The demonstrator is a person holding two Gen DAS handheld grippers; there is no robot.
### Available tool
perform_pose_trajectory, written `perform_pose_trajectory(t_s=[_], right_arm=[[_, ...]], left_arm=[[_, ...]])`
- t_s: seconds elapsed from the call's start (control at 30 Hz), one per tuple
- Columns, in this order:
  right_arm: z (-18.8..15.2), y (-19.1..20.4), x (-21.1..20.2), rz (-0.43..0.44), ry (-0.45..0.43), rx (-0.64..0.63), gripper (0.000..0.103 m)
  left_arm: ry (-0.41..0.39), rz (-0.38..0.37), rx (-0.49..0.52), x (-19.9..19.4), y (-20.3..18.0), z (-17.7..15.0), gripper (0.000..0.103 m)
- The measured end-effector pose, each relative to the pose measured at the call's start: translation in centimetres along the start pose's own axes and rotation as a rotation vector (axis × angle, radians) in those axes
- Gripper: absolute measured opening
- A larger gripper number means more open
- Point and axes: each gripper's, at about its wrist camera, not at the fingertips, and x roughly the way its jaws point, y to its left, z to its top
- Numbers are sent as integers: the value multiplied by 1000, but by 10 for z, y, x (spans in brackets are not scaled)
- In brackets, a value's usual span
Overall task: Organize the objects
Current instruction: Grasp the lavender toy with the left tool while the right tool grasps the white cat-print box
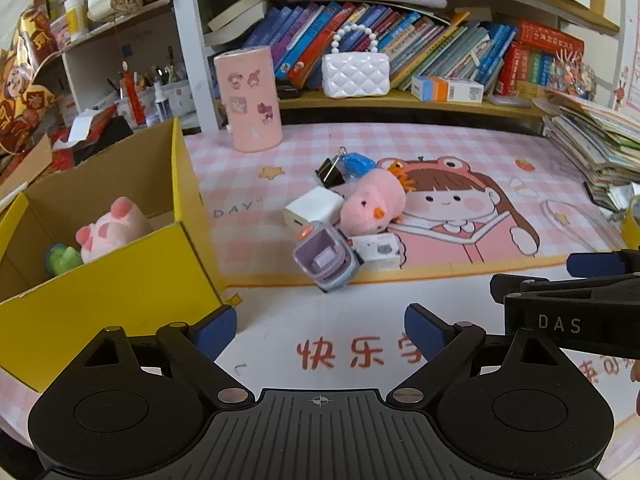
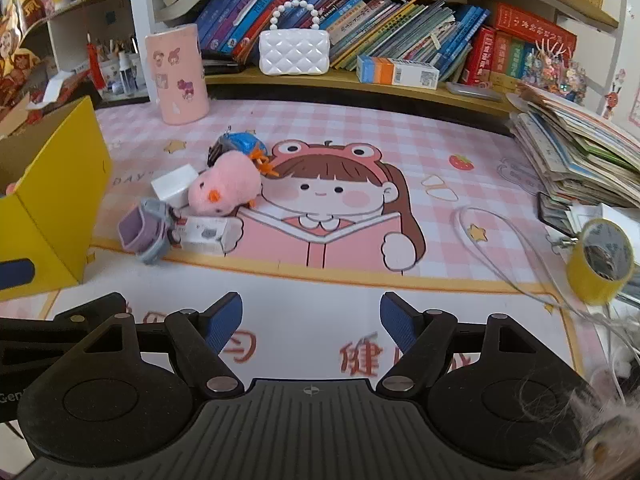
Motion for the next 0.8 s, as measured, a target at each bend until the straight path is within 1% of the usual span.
perform_pose_trajectory(t_s=[0.3,0.4,0.57,0.73,0.8], right_arm=[[18,-19,11,33,-53,27,74],[24,-25,16,38,-65,48,74],[31,-31,25,48,-69,61,74],[37,-35,31,58,-71,70,74],[39,-34,33,63,-71,65,74]], left_arm=[[-34,54,1,11,-14,14,93],[-33,71,-7,19,-17,19,90],[-4,82,-39,36,-19,25,72],[28,114,-93,58,-18,30,68],[46,113,-131,66,-15,33,68]])
